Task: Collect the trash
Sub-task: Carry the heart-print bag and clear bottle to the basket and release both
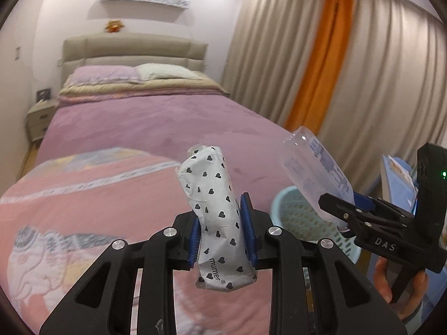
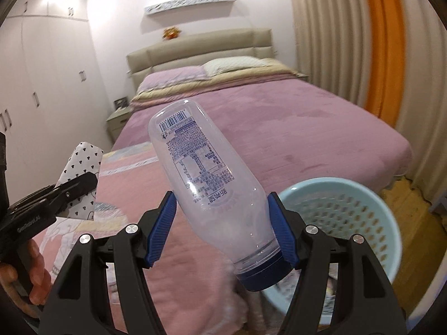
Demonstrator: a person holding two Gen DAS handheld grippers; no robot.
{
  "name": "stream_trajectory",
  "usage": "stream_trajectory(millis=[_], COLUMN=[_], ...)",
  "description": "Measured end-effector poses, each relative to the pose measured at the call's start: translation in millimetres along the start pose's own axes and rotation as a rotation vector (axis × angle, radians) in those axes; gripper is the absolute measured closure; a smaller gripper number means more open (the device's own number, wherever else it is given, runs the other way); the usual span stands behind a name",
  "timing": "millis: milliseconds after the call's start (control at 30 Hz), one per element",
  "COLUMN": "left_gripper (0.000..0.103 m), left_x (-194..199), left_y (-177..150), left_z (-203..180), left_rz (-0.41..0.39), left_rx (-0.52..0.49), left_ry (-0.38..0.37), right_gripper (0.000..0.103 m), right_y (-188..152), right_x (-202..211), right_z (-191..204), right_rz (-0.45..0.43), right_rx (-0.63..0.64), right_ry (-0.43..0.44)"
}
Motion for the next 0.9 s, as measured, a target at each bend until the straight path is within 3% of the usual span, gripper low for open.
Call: stream_trajectory(millis=[267, 533, 900], left_gripper=[0.078, 0.078, 0.077], left_x=[-36, -79, -128], left_y=[24, 28, 15], left_z=[-65, -114, -136], left_rz=[0.012, 0.071, 0.165], left_rx=[-0.122, -0.172, -0.187], left_ry=[-0.075, -0.132, -0.174], right_gripper=[0.040, 0.040, 0.040], right_y=[12, 17, 12], right_x=[22, 22, 5], right_z=[-53, -107, -159], right_rz=[-0.059, -0.062, -0.016], right_rx=[-0.077, -0.143, -0.222], right_ry=[-0.116, -0.203, -0.285])
Point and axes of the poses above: each gripper's, at about its wrist camera, not at the fingertips, and x roughly against the way its jaws point, z to its left, y to its top, the point moved 2 cm from there along -x, roughly the way its jaws point, and after that the axes turned 10 degrees about -x, right-handed, at the moved point
